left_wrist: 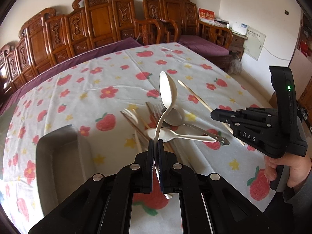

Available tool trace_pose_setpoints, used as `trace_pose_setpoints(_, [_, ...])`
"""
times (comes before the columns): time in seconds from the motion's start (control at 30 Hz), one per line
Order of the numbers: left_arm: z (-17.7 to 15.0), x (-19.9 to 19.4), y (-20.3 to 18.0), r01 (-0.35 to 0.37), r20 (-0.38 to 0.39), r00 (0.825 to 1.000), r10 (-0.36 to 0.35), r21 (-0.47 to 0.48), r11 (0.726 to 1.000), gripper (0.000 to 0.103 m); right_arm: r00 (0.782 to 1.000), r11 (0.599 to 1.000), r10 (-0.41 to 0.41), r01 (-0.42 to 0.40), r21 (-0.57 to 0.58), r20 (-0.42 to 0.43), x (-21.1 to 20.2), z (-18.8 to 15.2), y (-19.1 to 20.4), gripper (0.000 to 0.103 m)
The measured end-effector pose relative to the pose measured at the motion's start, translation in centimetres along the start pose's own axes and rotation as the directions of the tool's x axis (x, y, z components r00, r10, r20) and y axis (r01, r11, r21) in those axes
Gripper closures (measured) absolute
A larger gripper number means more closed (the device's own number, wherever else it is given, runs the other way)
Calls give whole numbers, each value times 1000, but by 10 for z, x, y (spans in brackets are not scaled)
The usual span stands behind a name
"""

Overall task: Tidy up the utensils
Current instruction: 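Carry the white spoon into the metal tray and open the left gripper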

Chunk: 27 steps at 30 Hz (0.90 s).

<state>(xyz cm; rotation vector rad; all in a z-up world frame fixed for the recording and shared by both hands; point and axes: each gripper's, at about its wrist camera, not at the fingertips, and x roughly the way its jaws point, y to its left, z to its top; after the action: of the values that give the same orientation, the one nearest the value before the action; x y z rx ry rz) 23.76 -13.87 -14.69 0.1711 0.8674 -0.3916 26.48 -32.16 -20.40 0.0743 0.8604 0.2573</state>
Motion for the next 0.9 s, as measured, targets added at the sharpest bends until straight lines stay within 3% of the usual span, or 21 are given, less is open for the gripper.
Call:
trace_pose_setpoints(0.43, [-30,-41,76,-117,17,993,119,-93,989,100,998,993,59,-56,-107,22,-17,-2,63,97])
trace_pose_setpoints(0.73, [-54,-35,124,-221,-44,975,216,-184,958,100,997,987,73,-70,-144,16,-18,-8,83,97])
trace_pose_setpoints(0.9, [-67,-28,133,-235,-69,972,226,-201,951,100,997,986,72,-69,-149,11,-15,-9,84,97])
